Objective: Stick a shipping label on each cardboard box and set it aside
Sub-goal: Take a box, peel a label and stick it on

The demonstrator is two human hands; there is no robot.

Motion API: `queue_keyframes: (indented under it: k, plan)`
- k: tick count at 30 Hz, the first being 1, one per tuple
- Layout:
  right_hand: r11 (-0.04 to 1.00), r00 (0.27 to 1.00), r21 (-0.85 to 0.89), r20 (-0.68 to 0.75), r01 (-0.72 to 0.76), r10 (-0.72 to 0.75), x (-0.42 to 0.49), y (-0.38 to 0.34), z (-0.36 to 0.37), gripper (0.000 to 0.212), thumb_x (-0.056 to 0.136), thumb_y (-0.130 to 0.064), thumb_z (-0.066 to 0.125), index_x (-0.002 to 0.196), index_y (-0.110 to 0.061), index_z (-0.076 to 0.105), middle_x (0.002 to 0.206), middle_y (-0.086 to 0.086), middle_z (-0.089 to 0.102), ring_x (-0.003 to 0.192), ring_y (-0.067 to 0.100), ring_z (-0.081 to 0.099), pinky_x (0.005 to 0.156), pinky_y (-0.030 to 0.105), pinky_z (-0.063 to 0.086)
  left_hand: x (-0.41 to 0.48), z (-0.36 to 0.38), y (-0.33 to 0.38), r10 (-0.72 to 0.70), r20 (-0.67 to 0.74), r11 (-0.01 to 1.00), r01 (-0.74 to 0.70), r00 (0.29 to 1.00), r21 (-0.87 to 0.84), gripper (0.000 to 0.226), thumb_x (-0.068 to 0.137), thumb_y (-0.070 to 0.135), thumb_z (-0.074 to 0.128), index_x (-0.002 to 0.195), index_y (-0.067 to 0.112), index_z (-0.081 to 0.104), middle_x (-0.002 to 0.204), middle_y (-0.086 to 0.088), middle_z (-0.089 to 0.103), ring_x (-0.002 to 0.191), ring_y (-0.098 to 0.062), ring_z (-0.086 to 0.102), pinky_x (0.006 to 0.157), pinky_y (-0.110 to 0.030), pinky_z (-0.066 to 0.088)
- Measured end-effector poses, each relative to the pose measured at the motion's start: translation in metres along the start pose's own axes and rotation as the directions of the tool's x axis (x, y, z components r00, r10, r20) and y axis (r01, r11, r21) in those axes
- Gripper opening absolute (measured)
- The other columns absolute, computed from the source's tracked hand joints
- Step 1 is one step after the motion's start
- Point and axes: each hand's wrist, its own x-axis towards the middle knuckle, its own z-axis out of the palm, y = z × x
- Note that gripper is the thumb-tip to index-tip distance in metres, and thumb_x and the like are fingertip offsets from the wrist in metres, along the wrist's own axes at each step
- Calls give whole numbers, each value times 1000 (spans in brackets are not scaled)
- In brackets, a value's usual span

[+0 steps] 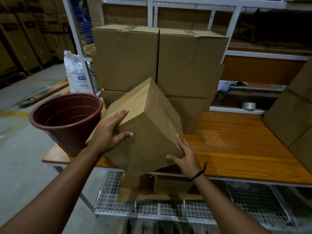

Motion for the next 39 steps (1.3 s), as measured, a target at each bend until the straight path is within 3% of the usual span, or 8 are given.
queue_keyframes:
  k: [7,14,21,25,28,31,36,39]
  plan:
    - [862,996,-500,21,82,-82,-5,-43,-61,84,79,-40,72,147,-45,22,161,-2,10,144,25,22,109,41,35,-31,28,-12,-267,82,942,278,960,-188,91,66,68,67,141,25,40,134,-5,58,118,-24,59,89,-47,55]
    - [693,995,-715,36,89,-91,10,-54,-72,81,85,-38,68,148,-47,17,162,-3,3,143,31,24,109,46,35,-38,78,-3,-453,115,826,465,884,-319,67,75,28,81,131,15,45,129,-8,59,118,-24,57,90,-41,55]
    - [695,996,-714,59,85,-61,16,-53,-79,77,85,-35,69,148,-41,26,161,-3,11,144,26,24,112,43,29,-44,83,-3,-429,172,803,461,887,-378,84,70,34,81,142,19,40,136,-2,55,124,-19,54,97,-37,52]
    - [684,997,-725,63,82,-53,13,-41,-71,77,86,-33,68,148,-44,24,162,-5,7,144,28,24,110,43,33,-27,60,11,-225,-6,924,211,974,-319,99,68,53,75,151,32,24,151,11,30,138,-18,37,106,-36,39]
    - [717,994,-691,12,89,-112,11,-30,-67,81,83,-33,71,147,-48,22,162,-4,5,143,30,25,107,43,38,-10,51,22,24,7,995,-23,1000,-95,80,76,60,69,145,36,36,159,5,20,148,-24,20,111,-45,29]
    - [852,950,-518,-223,73,-217,-1,-9,-60,106,69,-34,83,146,-50,12,160,3,9,139,30,30,91,43,51,-6,51,24,50,107,996,-57,993,69,65,79,65,54,131,26,59,150,-1,42,144,-20,28,112,-52,35]
    - [992,941,-130,-334,7,-50,-13,36,-36,122,59,-42,87,144,-57,0,157,4,25,141,29,31,106,54,40,-14,52,13,85,53,996,-84,995,-27,45,84,31,72,125,15,64,137,-4,57,136,-16,42,109,-50,41]
    - [999,950,26,-310,-28,35,-11,34,-26,110,66,-28,86,147,-42,14,144,5,46,130,24,46,103,47,45,-12,46,8,96,71,995,-93,993,-46,51,87,50,63,126,16,64,137,-1,57,136,-14,44,110,-48,40]
